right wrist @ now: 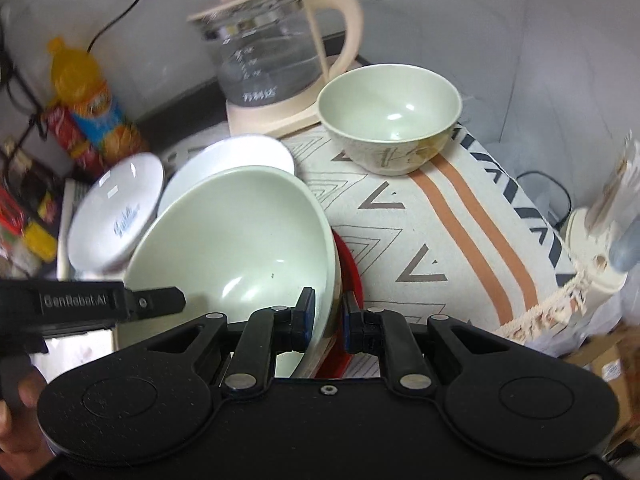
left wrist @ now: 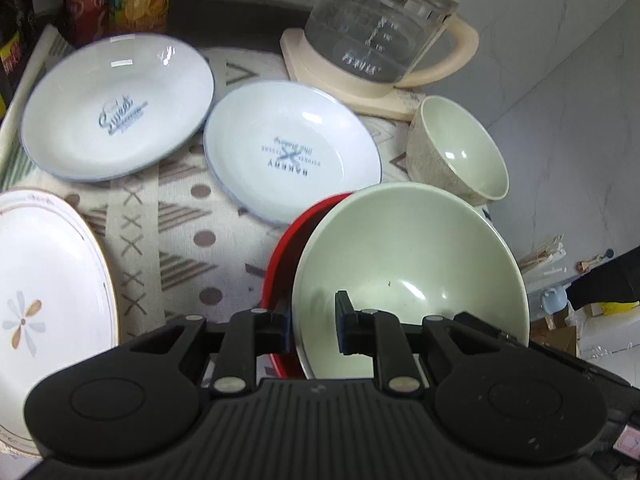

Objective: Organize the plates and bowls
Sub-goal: 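Carry the large green bowl with the right tool and lower it into the red bowl, then open the right tool and lift it off the nested bowls, then move the right tool to the small pale green bowl, then close the right tool on the rim of the small green bowl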

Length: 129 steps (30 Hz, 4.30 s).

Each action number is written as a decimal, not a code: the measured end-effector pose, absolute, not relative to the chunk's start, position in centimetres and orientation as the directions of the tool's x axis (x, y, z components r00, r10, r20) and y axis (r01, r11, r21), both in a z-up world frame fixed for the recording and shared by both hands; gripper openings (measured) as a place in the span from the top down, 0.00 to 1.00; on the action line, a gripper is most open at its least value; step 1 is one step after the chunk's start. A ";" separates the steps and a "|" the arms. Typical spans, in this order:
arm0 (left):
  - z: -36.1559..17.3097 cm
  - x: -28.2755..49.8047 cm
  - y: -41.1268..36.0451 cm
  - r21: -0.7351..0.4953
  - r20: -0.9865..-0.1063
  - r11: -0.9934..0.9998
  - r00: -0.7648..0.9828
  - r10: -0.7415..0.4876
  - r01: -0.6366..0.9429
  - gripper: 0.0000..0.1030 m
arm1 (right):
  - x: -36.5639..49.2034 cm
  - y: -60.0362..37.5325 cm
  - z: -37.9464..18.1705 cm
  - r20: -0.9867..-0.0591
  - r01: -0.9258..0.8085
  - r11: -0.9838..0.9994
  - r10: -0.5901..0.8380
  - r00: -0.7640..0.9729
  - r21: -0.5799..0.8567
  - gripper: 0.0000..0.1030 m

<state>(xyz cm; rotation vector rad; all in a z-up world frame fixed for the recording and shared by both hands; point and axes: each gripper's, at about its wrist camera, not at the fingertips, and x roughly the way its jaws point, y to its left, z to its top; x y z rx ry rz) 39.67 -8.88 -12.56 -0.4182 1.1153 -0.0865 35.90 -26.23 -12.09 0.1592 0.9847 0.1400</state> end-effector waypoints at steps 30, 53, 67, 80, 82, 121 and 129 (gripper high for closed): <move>-11.0 40.1 -7.5 -0.378 -0.845 0.906 0.471 -0.254 -0.190 0.77 | 37.3 -25.9 -13.7 -0.824 -0.044 0.983 0.174 0.539 0.178 0.93; -9.2 41.1 -7.3 -0.268 -0.851 0.938 0.510 -0.124 -0.219 0.20 | 35.8 -26.0 -10.0 -0.792 -0.124 0.966 0.256 0.555 0.225 0.48; -8.1 44.2 -10.7 -0.248 -0.832 0.958 0.538 -0.134 -0.145 0.16 | 37.9 -30.2 -9.5 -0.751 -0.050 0.972 0.210 0.626 0.230 0.20; -7.9 48.0 -13.8 -0.273 -0.809 0.954 0.566 -0.156 -0.127 0.16 | 41.5 -34.0 -10.0 -0.734 -0.012 0.967 0.202 0.649 0.256 0.21; -8.1 48.8 -14.4 -0.285 -0.802 0.950 0.575 -0.164 -0.127 0.16 | 42.4 -34.4 -10.1 -0.733 -0.017 0.965 0.211 0.646 0.263 0.26; -16.9 59.5 -21.6 -0.309 -0.870 0.929 0.455 -0.190 -0.205 0.82 | 54.6 -37.3 -17.7 -0.832 0.040 0.950 0.250 0.495 0.309 0.74; -14.8 57.9 -21.1 -0.335 -0.847 0.920 0.493 -0.200 -0.202 0.83 | 53.9 -37.3 -16.4 -0.810 0.040 0.946 0.253 0.529 0.321 0.76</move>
